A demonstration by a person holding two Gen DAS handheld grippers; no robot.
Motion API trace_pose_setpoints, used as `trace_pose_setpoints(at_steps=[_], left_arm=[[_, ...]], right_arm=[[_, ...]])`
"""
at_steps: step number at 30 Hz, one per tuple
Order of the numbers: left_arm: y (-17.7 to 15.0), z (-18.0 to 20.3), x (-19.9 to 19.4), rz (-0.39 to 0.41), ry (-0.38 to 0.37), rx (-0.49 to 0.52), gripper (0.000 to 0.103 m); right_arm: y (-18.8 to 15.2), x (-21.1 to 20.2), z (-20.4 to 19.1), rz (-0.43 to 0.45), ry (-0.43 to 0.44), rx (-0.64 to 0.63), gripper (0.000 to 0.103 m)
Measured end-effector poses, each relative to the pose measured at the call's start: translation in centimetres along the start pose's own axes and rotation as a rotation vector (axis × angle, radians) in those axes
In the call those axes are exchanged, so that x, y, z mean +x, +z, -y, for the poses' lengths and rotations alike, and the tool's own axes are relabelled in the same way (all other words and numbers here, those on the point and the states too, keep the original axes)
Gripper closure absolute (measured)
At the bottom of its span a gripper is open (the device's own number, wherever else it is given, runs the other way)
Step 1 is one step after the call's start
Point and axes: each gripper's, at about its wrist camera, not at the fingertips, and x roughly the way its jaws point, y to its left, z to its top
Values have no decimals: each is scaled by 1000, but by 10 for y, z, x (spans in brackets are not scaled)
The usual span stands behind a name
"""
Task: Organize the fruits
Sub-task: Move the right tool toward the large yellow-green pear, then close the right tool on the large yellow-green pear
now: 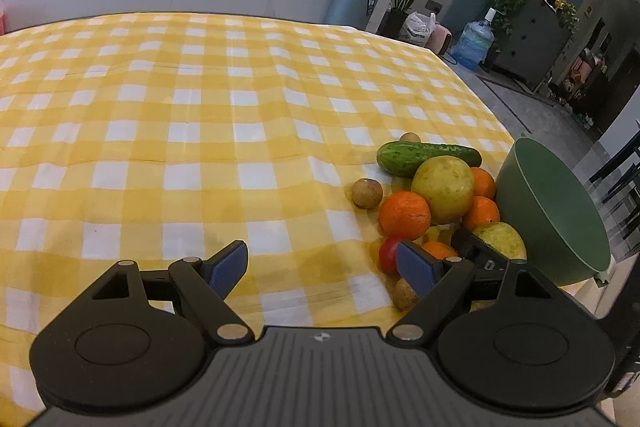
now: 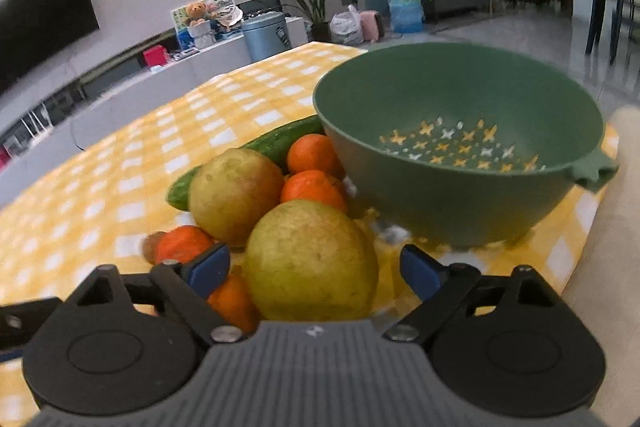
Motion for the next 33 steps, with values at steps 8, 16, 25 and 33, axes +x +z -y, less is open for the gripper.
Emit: trace_pose_setpoints(at_steps=[8, 16, 25, 33], left_arm=[[0, -2, 3, -14, -5, -5, 5], [0, 0, 4, -15, -2, 9, 5], [1, 0, 3, -10, -15, 4, 5], [0, -2, 8, -28, -7, -2, 5]], right_arm=[[-6, 1, 9, 57, 62, 15, 38], [-2, -3, 24, -20, 129, 53, 38], [12, 3, 31, -108, 118, 91, 38], [12, 15, 31, -64, 136, 106, 36]])
